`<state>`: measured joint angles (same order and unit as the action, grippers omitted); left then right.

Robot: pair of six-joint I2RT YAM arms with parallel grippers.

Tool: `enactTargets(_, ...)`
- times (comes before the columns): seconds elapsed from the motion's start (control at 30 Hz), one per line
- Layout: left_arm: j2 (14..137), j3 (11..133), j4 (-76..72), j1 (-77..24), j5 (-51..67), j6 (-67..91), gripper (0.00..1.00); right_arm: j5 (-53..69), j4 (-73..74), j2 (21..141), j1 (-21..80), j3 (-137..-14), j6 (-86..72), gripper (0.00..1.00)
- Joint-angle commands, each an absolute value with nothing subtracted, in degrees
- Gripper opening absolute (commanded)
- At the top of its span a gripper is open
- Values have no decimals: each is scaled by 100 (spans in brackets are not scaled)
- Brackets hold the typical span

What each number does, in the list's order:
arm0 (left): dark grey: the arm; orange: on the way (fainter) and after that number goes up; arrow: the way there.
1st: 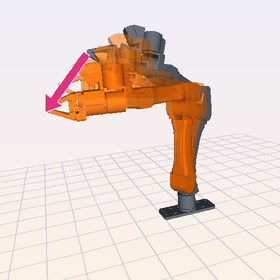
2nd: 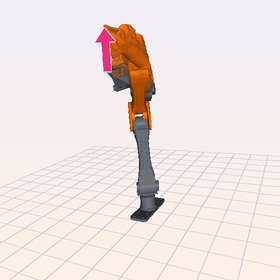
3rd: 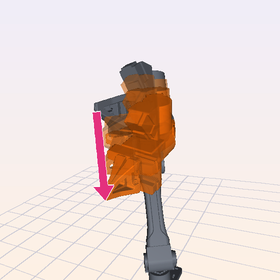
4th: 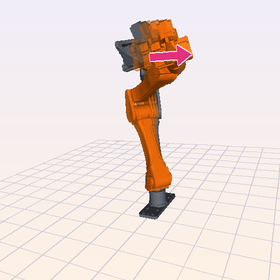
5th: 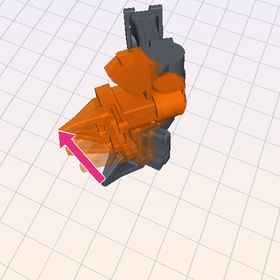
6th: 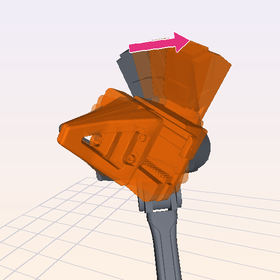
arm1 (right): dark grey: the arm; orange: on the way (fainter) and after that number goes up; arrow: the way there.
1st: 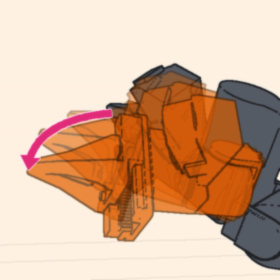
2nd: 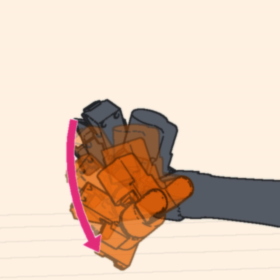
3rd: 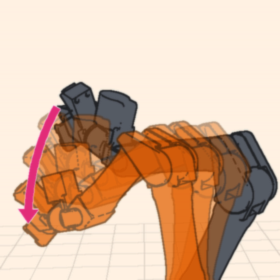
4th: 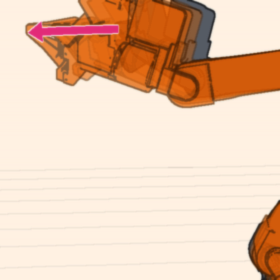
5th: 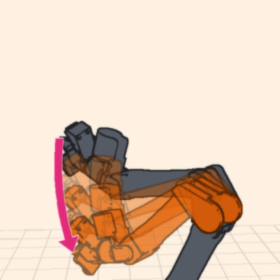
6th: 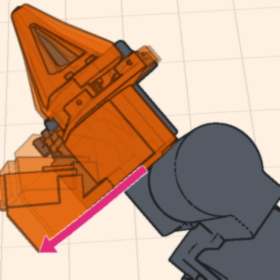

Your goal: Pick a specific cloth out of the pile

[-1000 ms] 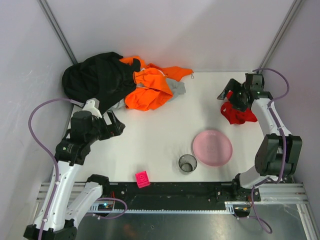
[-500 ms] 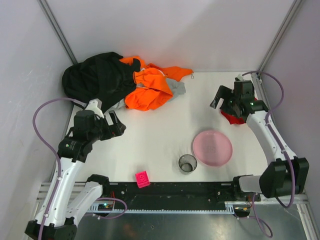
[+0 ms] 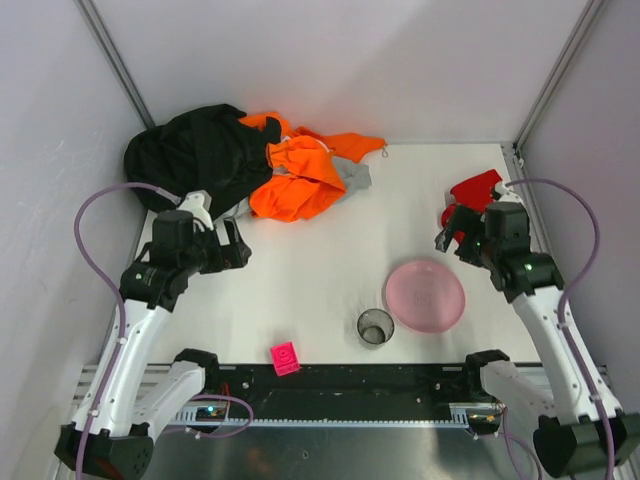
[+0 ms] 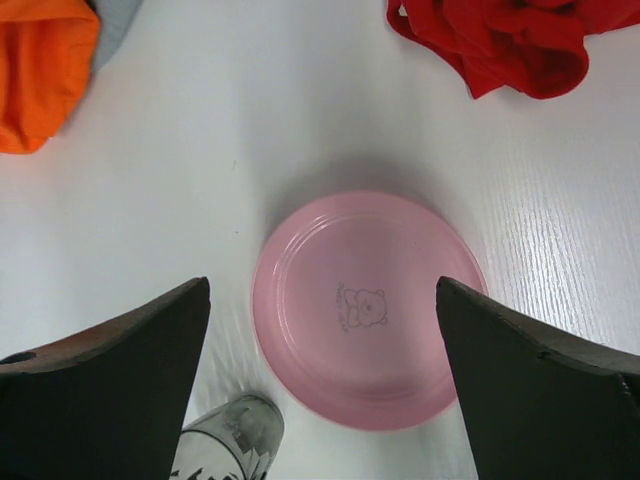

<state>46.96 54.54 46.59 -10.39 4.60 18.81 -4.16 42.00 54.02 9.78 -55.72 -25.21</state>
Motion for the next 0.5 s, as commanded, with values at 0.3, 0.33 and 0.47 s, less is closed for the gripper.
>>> enactTargets(0.3, 4972, 6545, 4556, -1011, 100, 1227, 100, -727, 4761, 3247, 1036, -5494, -2375, 99)
enactTargets(0.33, 4951, 6599, 4541, -1011, 129, 1207, 100, -737, 4758, 3157, 1037, -5489, -2365, 99)
enactTargets(0.47, 4722, 6657, 4277, -1011, 408, 1113, 100, -745, 4702, 2896, 1033, -5476, -2307, 99)
